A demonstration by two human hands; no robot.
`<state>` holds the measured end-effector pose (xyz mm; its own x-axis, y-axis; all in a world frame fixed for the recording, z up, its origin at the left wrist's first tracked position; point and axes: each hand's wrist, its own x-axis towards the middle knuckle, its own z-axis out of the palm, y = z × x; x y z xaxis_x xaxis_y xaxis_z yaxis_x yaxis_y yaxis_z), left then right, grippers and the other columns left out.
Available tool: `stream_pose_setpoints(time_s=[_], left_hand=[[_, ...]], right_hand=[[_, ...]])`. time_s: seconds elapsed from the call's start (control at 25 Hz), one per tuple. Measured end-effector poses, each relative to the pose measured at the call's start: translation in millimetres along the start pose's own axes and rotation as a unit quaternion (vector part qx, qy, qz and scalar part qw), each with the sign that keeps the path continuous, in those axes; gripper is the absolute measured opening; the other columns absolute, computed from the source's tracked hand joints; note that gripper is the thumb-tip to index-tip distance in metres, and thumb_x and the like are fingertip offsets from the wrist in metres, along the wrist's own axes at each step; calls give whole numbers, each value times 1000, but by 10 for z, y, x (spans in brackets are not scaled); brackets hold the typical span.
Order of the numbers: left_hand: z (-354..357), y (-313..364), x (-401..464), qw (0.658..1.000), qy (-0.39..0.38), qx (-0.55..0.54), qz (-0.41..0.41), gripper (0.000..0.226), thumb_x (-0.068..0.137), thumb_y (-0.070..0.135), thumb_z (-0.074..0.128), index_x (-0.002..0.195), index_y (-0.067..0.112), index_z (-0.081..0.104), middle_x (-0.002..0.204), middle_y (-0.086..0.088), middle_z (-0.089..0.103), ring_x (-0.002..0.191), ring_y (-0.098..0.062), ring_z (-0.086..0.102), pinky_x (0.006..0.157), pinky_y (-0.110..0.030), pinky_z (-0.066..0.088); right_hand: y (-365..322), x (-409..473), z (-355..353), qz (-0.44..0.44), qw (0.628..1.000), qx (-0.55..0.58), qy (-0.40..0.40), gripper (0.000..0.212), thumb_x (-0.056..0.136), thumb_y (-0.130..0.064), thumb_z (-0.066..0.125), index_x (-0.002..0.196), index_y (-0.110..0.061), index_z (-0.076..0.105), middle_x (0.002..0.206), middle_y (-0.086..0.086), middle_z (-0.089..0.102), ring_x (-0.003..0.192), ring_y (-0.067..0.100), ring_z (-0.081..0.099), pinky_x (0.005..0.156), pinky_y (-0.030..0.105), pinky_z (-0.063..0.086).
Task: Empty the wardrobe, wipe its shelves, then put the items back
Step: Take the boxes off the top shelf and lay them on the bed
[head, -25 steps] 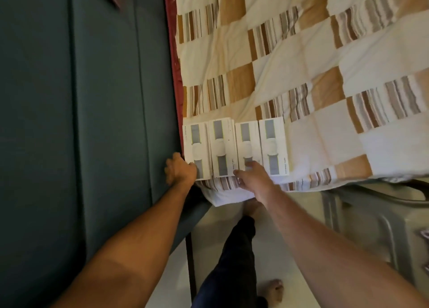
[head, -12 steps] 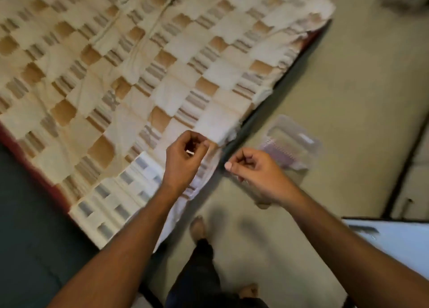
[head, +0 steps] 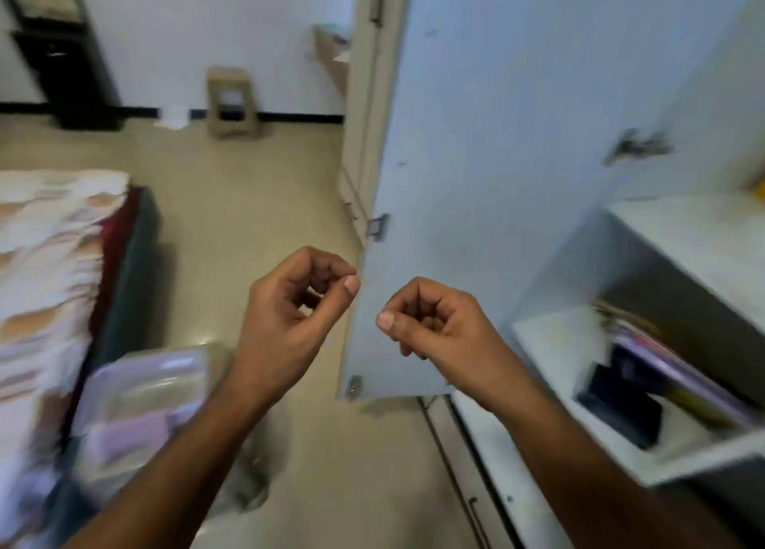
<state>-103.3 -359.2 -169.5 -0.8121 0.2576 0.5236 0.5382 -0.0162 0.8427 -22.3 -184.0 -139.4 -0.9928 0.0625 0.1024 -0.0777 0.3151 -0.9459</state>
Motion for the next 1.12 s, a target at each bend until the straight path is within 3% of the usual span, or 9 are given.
stream_pose_setpoints(time_s=[0.28,0.4,0.52,0.6,0.68,0.8,0.92,1.04,1.12], left_hand=[[1906,503,859,956,-239,-138,102,2,87,23,70,88,23,68,81,0,70,68,-23,66,60,-39,51],[2525,593,973,924,-316,-187,106,5,86,25,71,88,21,70,79,0,69,68,-24,64,59,-40,51],[3060,687,956,894,-378,-216,104,5,88,16,75,87,19,71,77,2,69,69,-20,63,59,-37,50],[3401,746,923,873,-409,-243,108,7,88,13,74,86,19,71,76,2,69,67,-16,61,58,-30,49],[3745,807,900,855,-441,-251,106,11,89,9,74,85,19,71,74,4,68,65,-10,59,59,-18,45],[4247,909,884,844,-458,-259,100,10,89,12,74,85,21,71,75,4,66,68,-10,58,60,-22,47],[4733,1044,896,842,-462,-263,93,1,84,25,70,84,24,71,75,4,65,70,-15,59,61,-32,49],[5145,1184,914,841,-469,-252,99,2,86,22,71,85,24,70,74,4,65,71,-20,60,60,-31,48],[5379,1261,941,844,-470,-240,99,4,88,20,73,85,21,71,72,5,64,72,-21,59,59,-29,46]], right_hand=[[-42,-568,-1626,15,958,-43,284,7,91,-14,71,87,-11,67,67,-6,60,62,11,57,58,14,43],[-60,-855,-2041,31,931,-73,356,7,91,-12,71,85,-13,67,70,1,60,62,12,57,59,19,46],[-72,-1190,-2483,71,899,-100,420,6,92,-9,70,90,-4,66,74,9,63,63,12,60,62,22,50],[-54,-1450,-2897,120,864,-154,465,10,90,-15,72,93,-7,68,81,12,68,65,12,62,63,20,50],[25,-1752,-3415,176,813,-217,511,13,87,-25,76,94,-15,70,86,4,72,66,8,65,63,19,47],[251,-2251,-4339,244,706,-320,583,22,83,-31,79,99,-19,69,96,-2,71,77,8,64,69,20,43],[604,-2703,-5234,353,614,-409,576,54,81,-36,81,125,-15,58,124,11,58,107,25,59,85,30,44],[958,-2928,-5899,452,570,-452,517,87,75,-50,82,143,-16,41,139,18,45,124,39,48,99,46,44],[1121,-2926,-6190,484,560,-477,474,94,72,-56,81,145,-17,38,141,18,43,126,40,46,100,49,44]])
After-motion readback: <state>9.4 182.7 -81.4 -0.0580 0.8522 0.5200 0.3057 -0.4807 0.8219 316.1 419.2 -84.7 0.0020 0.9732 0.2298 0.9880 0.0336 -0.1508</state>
